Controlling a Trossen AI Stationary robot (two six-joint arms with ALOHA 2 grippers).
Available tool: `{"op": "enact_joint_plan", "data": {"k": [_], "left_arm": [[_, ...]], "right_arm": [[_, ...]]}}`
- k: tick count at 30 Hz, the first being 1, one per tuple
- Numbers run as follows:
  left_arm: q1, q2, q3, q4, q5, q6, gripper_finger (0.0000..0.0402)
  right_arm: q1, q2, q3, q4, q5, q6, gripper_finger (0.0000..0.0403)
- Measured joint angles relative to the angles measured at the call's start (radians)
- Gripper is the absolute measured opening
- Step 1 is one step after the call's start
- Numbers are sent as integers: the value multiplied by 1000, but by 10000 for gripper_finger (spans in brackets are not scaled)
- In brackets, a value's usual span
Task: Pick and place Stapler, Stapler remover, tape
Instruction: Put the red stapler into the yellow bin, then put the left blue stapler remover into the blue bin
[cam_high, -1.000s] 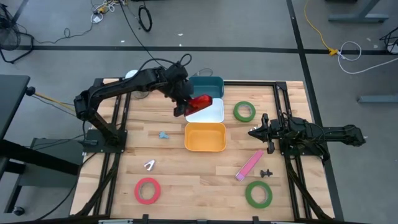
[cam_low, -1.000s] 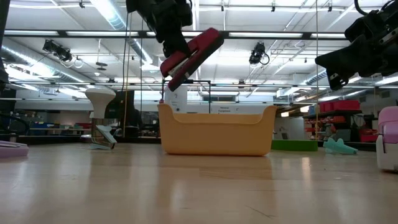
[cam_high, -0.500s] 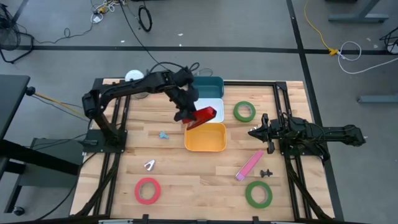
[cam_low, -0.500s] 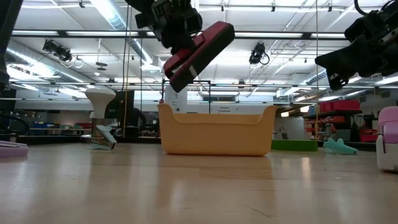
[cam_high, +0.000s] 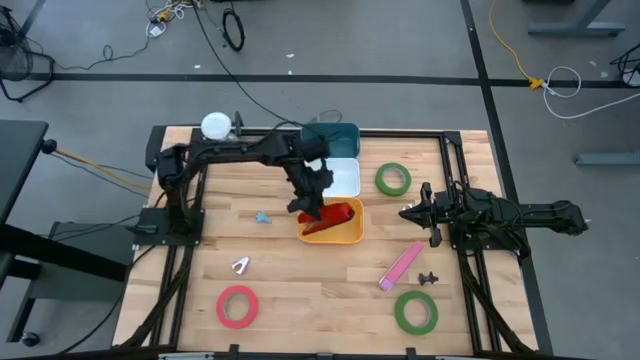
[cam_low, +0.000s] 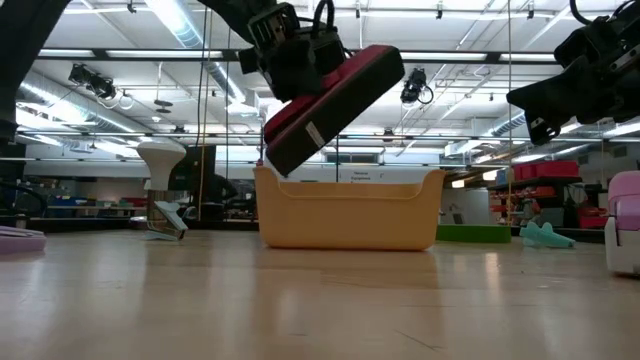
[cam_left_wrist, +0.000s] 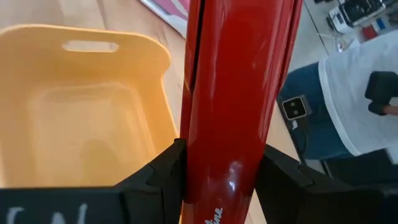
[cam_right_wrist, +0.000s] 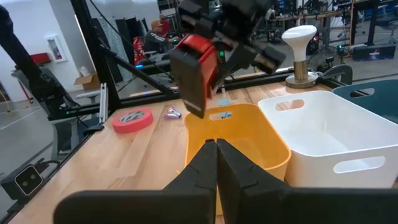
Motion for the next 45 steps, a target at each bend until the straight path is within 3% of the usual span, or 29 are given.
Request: {"op": "enact_joint_plan", "data": {"k": [29,45], "left_arm": [[-19,44,0,59,-1,-13,155],[12,40,3,56,-3,-65,335]], "right_arm": [[0,0,0,0,0,0,6],[0,0,0,0,0,0,7]]}}
